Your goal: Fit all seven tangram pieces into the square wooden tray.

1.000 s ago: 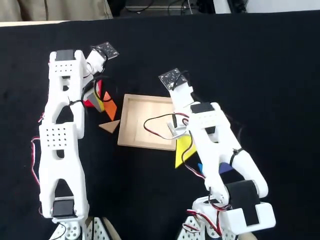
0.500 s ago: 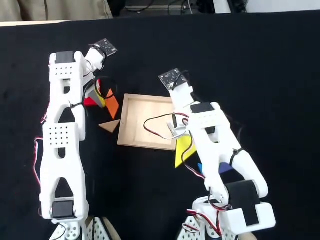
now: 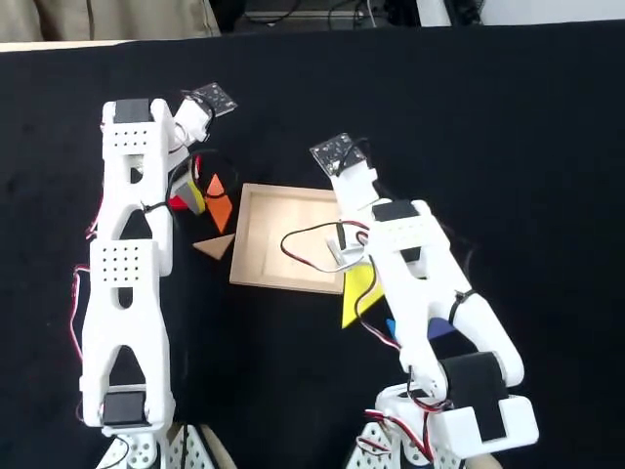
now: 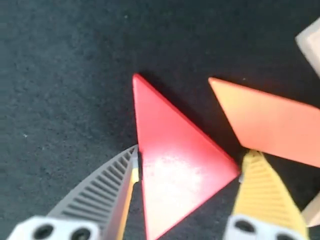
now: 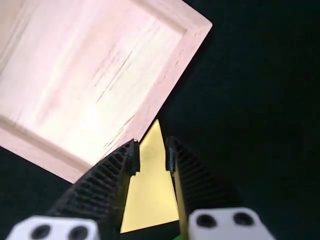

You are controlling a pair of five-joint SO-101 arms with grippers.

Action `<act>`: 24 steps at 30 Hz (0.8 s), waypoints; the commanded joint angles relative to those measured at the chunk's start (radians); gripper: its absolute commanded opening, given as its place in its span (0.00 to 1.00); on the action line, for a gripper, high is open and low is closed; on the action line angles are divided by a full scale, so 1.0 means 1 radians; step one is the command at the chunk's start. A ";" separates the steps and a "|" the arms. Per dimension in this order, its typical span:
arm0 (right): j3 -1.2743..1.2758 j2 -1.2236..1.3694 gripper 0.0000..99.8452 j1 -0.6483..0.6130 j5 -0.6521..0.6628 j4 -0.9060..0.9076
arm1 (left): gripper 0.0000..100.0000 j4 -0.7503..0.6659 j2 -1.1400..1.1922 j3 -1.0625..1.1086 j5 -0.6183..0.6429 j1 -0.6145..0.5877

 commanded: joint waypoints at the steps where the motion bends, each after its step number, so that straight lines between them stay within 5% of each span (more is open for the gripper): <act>1: -0.002 -0.041 0.11 0.017 0.000 -0.014 | 0.22 0.006 -0.009 -0.018 -0.015 0.012; 8: -0.002 -0.041 0.11 0.018 0.000 -0.014 | 0.22 0.017 -0.018 -0.025 -0.008 0.025; 16: -0.002 -0.041 0.11 0.021 0.000 -0.015 | 0.22 0.091 -0.103 -0.217 0.161 0.024; 24: -0.004 -0.041 0.11 0.023 -0.003 -0.015 | 0.22 0.091 -0.399 0.001 0.321 0.035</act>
